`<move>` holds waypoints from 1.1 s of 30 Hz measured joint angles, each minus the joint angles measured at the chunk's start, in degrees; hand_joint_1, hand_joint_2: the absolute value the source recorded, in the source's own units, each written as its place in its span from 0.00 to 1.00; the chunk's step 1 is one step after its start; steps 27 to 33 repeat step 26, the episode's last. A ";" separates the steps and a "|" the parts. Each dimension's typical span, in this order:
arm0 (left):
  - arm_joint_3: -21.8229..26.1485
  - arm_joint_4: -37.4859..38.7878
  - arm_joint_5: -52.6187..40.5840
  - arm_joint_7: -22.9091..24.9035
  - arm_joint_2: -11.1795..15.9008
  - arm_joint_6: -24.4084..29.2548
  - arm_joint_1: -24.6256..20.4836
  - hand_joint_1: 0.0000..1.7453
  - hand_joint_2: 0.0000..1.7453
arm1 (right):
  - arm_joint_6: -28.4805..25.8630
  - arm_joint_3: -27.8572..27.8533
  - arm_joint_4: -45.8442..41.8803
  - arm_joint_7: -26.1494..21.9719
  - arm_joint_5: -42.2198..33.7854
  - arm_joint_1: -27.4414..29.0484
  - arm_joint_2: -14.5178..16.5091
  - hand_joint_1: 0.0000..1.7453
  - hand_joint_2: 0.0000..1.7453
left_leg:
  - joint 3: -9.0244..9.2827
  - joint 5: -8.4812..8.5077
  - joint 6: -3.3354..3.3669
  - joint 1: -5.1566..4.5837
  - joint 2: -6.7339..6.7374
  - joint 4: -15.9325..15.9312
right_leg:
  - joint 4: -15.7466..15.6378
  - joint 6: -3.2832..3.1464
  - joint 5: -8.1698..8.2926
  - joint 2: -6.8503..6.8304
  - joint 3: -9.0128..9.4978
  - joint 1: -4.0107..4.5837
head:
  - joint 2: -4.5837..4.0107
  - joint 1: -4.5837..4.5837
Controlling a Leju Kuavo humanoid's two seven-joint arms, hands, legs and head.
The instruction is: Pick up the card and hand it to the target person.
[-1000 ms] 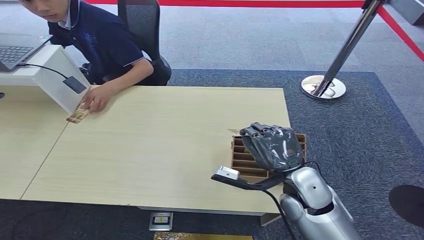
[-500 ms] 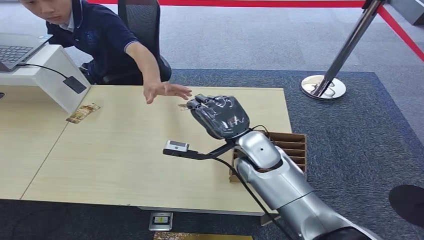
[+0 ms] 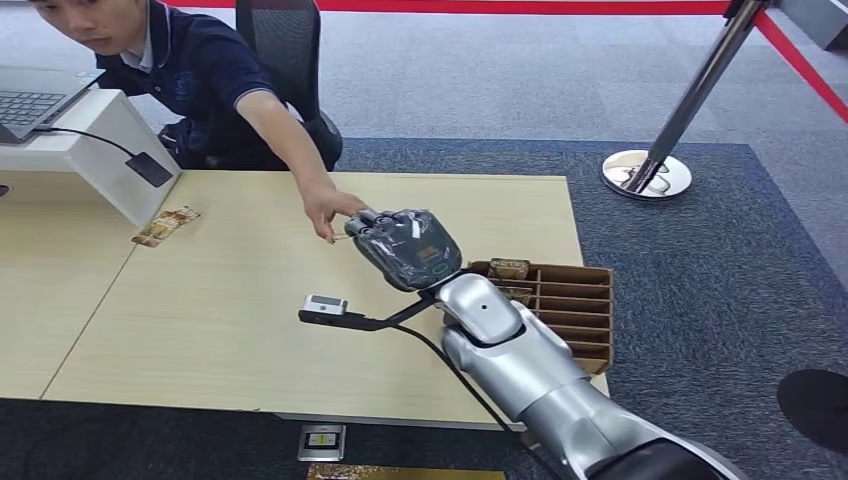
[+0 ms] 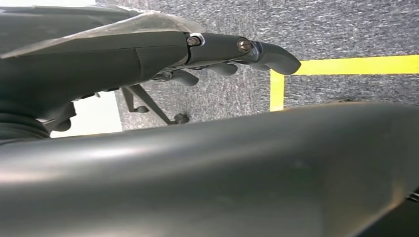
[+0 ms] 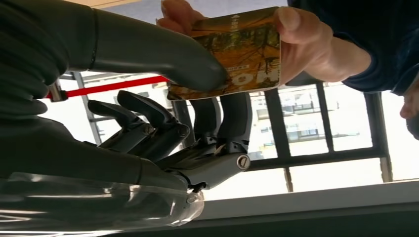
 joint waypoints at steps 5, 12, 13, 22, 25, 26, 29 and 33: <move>0.00 0.00 0.01 -0.08 0.00 0.00 0.01 0.00 0.00 | 0.27 0.11 1.89 -0.44 -0.01 -0.31 1.15 1.00 1.00 | 0.00 0.00 0.00 0.00 0.00 0.00 | 0.00 0.00 0.01 0.00 0.00 0.00 | 0.02 0.00; 0.02 0.00 0.38 -0.48 0.02 0.14 0.02 0.00 0.00 | -0.85 -0.01 3.34 -0.50 -2.52 -0.79 1.90 0.00 1.00 | 0.01 0.02 0.00 0.00 0.00 0.01 | 0.00 -0.01 0.03 0.00 0.00 0.00 | 0.01 0.00; 0.03 0.00 0.53 -0.48 0.02 0.19 0.03 0.00 0.00 | -1.18 -0.12 3.31 -0.46 -3.25 -0.78 1.89 0.00 1.00 | 0.01 0.02 0.01 0.00 0.00 0.01 | 0.00 -0.01 0.03 0.00 0.00 0.00 | 0.01 0.00; 0.28 0.00 2.51 -0.51 0.00 0.85 0.21 0.00 0.00 | -2.69 -4.13 -12.31 0.77 -8.40 7.80 -1.53 0.00 1.00 | -0.02 0.00 0.03 0.00 -0.02 0.04 | -0.08 0.00 0.03 0.00 -0.01 0.00 | 0.00 0.00; 0.49 0.00 2.99 -0.56 0.00 1.09 0.41 0.00 0.00 | -3.42 -7.53 -23.83 0.97 -8.49 15.17 -3.92 0.00 1.00 | -0.04 -0.03 0.07 0.00 -0.04 0.04 | -0.15 0.02 0.02 0.00 0.00 -0.01 | 0.00 -0.01; 0.54 0.00 3.05 -0.56 0.00 1.13 0.44 0.00 0.00 | -3.54 -8.22 -25.92 0.95 -8.41 16.54 -4.29 0.00 1.00 | -0.05 -0.04 0.08 0.00 -0.05 0.04 | -0.16 0.02 0.02 -0.01 0.00 -0.01 | 0.00 -0.01; 0.54 0.00 3.05 -0.56 0.00 1.13 0.44 0.00 0.00 | -3.54 -8.22 -25.92 0.95 -8.41 16.54 -4.29 0.00 1.00 | -0.05 -0.04 0.08 0.00 -0.05 0.04 | -0.16 0.02 0.02 -0.01 0.00 -0.01 | 0.00 -0.01; 0.54 0.00 3.05 -0.56 0.00 1.13 0.44 0.00 0.00 | -3.54 -8.22 -25.92 0.95 -8.41 16.54 -4.29 0.00 1.00 | -0.05 -0.04 0.08 0.00 -0.05 0.04 | -0.16 0.02 0.02 -0.01 0.00 -0.01 | 0.00 -0.01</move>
